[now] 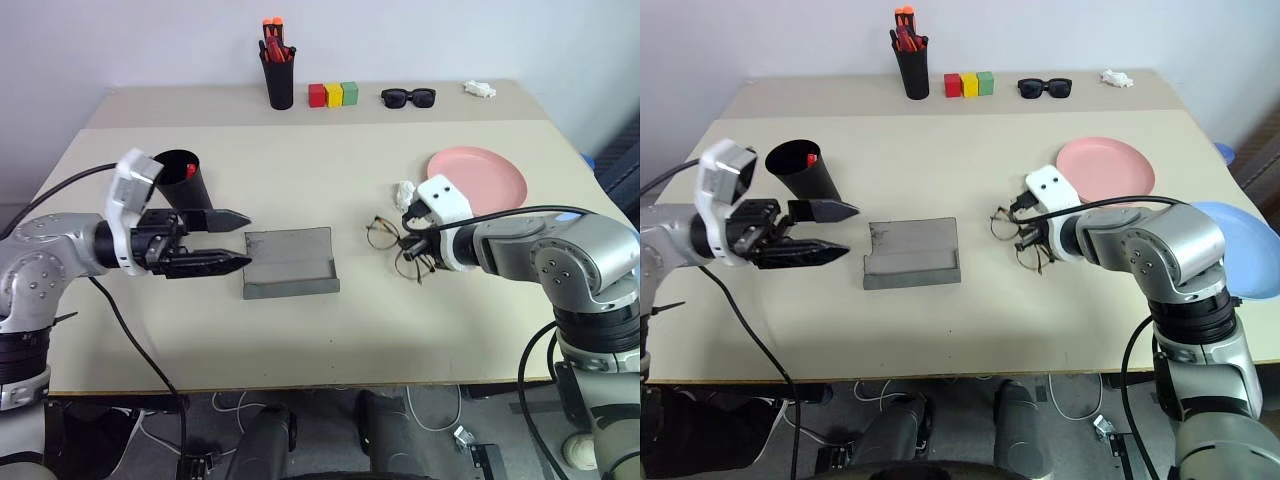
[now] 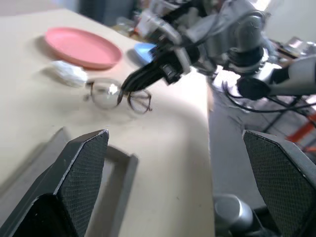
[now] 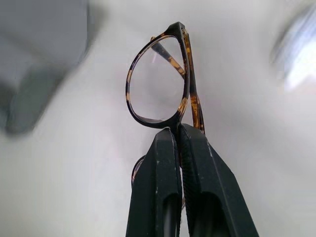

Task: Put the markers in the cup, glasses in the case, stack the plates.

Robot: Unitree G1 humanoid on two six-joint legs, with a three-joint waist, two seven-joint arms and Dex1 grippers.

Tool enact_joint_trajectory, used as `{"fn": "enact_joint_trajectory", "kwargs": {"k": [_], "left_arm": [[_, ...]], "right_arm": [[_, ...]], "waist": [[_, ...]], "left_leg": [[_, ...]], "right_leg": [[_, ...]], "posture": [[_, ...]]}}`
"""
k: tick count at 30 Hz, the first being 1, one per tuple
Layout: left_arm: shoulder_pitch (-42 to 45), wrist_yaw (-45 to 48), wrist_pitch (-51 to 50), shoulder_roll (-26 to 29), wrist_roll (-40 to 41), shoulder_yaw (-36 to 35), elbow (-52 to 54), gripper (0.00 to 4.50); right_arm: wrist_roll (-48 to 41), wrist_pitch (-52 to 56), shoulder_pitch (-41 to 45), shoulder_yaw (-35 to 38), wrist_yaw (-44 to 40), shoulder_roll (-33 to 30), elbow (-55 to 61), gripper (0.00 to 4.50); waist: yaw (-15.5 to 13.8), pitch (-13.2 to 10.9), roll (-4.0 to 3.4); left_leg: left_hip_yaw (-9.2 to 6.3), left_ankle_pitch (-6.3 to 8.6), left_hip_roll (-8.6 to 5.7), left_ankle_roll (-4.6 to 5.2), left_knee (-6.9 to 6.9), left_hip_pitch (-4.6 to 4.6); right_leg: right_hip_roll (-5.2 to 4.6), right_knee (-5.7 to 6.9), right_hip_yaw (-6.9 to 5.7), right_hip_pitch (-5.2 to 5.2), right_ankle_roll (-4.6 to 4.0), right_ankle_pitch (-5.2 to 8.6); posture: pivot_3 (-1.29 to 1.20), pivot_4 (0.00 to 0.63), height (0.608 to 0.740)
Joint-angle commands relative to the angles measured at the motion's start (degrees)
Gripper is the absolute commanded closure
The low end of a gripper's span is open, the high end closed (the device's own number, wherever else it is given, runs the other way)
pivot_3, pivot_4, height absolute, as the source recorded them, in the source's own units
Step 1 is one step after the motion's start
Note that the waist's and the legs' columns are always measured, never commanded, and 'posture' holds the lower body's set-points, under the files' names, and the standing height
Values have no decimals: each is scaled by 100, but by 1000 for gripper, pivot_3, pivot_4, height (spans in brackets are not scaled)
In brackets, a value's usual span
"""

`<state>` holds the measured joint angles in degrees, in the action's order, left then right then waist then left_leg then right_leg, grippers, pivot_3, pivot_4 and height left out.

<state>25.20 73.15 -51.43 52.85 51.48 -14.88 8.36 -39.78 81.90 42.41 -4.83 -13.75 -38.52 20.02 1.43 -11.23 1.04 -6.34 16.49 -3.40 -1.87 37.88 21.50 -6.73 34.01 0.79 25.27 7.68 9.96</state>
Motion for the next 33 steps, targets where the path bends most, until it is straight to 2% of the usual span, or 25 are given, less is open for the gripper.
{"fn": "enact_joint_trajectory", "kwargs": {"k": [1, 6, 10, 17, 21, 28, 33], "left_arm": [[-360, 111, 318, 352, -242, -416, -254, 0], [-731, 356, 1082, 663, -842, -421, -672, 0], [-794, 637, 1224, 821, -906, -463, -1026, 0], [-916, 661, 1215, 706, -809, -494, -896, 0], [-976, 650, 1239, 677, -794, -503, -866, 0], [-914, 733, 1278, 624, -789, -399, -929, 0], [-871, 761, 1403, 578, -864, -346, -984, 0]], "right_arm": [[342, -1175, 101, -329, -391, 416, 209, 4437], [985, -2436, 388, -873, -811, 926, 26, 4437], [1186, -3004, 704, -1152, -1079, 1557, -176, 4437], [1726, -3690, 298, -1648, -1409, 2003, -586, 4437], [1943, -3850, 76, -1691, -1491, 2117, -875, 4437], [2693, -4183, -110, -2332, -1937, 1829, -926, 4437], [2883, -4199, -193, -2371, -2199, 1746, -895, 4437]], "waist": [[32, -2, -3], [67, -3, -4], [81, -3, -4], [87, -2, -4], [103, -3, -5], [109, -3, -5], [107, -3, -4]], "left_leg": [[0, 0, 1, 0, -2, -1], [0, 0, 2, -1, -2, 3], [-1, 0, 2, -2, -3, 3], [-4, 0, 2, -5, -11, 1], [-3, 0, 2, -6, -14, 1], [-3, 0, 2, -7, -21, -1], [-3, -1, 3, -8, -21, -1]], "right_leg": [[2, 0, 0, 1, -1, 1], [2, 0, 0, 4, -1, 0], [2, 1, -1, 8, -2, 0], [2, 3, -1, 11, -3, -1], [2, 5, 0, 13, -4, -1], [3, 6, 0, 17, -4, 0], [3, 7, 0, 17, -4, -1]], "posture": [[0, 150, 740], [0, 150, 740], [0, 150, 740], [0, 150, 740], [0, 150, 740], [0, 150, 740], [0, 150, 740]]}}
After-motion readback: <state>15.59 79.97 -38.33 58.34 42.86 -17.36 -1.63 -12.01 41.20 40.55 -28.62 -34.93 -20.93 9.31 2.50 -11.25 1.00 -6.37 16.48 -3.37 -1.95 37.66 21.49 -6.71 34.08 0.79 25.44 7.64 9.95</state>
